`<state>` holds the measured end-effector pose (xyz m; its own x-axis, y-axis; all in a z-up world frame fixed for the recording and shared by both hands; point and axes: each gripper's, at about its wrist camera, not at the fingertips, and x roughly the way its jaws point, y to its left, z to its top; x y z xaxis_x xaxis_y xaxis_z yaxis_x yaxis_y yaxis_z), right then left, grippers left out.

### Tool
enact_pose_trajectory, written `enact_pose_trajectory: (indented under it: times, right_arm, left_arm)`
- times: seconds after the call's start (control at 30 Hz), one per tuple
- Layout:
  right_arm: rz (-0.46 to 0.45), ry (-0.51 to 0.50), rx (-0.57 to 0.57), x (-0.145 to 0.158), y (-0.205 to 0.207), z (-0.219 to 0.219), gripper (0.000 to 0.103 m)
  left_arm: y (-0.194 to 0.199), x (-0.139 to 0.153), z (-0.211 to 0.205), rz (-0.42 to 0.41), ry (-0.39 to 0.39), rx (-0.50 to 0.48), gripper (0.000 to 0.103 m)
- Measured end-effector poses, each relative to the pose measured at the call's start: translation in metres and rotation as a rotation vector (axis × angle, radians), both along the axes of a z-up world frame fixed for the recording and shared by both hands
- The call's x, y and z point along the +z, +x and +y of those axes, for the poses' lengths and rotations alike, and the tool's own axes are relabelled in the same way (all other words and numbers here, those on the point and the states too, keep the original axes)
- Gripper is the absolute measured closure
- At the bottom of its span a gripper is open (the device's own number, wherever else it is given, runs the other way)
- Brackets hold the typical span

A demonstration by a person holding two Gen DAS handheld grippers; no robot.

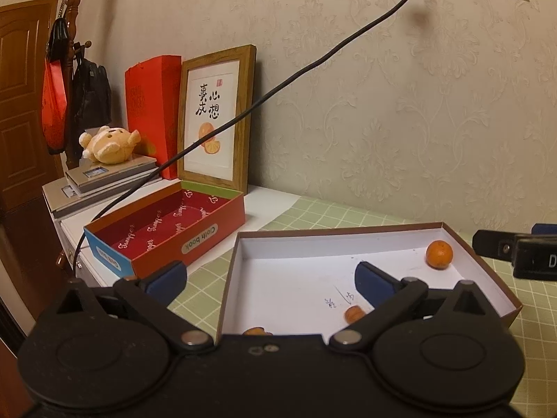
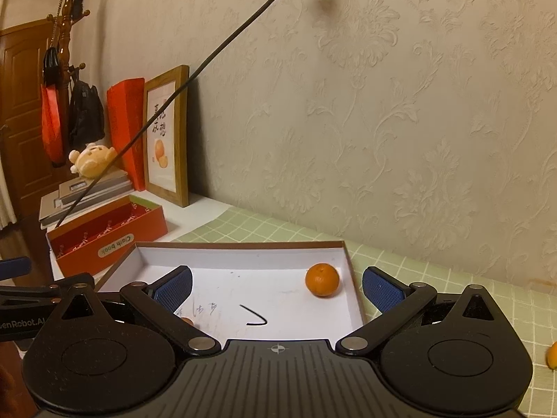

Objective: Organize fruits
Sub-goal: 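Withdraw both open tools from the box toward the remaining fruits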

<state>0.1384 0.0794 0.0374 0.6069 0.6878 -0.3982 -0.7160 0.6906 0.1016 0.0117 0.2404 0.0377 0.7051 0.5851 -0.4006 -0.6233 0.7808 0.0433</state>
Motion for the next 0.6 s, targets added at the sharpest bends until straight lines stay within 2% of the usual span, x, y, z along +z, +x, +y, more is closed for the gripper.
enact_pose_trajectory:
  times: [0.4, 0.6]
  right_arm:
    - [-0.002, -0.010, 0.017, -0.0001, -0.0028, -0.0001, 0.000]
    - [-0.003, -0.009, 0.014, 0.0010, -0.0023, -0.0048, 0.000]
  left_arm:
    - [0.0005, -0.0026, 0.0003, 0.033, 0.025, 0.016, 0.006]
    - [0.0012, -0.0027, -0.0028, 0.024, 0.033, 0.013, 0.006]
